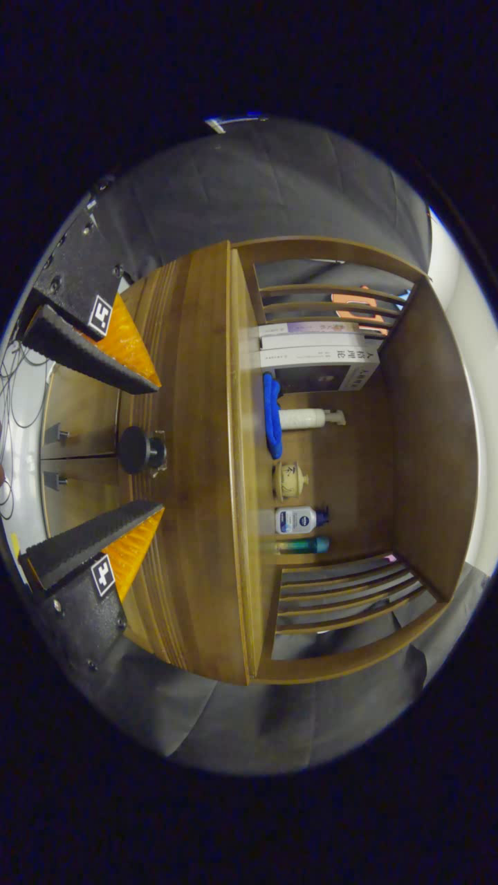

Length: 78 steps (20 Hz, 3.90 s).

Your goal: Pull open the drawer, take out the items inside it, and place them on the countertop above the cabinet.

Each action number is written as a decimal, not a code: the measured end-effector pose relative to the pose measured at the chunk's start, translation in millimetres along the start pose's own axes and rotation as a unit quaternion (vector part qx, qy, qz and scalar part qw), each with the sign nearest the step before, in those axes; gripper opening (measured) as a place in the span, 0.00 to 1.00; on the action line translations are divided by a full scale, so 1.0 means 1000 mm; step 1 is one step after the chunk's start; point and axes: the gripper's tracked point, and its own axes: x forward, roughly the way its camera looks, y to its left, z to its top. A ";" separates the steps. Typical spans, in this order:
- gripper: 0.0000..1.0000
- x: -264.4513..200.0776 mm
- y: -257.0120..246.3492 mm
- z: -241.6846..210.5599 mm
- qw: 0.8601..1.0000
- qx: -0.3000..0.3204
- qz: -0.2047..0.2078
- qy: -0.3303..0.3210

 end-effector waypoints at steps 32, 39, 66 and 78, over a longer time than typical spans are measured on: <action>0.36 -0.055 -0.003 -0.040 1.000 -0.004 -0.013 0.019; 0.36 -0.105 -0.001 -0.058 1.000 -0.013 -0.003 0.023; 0.98 -0.194 0.021 -0.016 0.996 0.001 0.016 0.085; 0.98 -0.158 0.024 0.050 0.992 0.009 0.039 0.117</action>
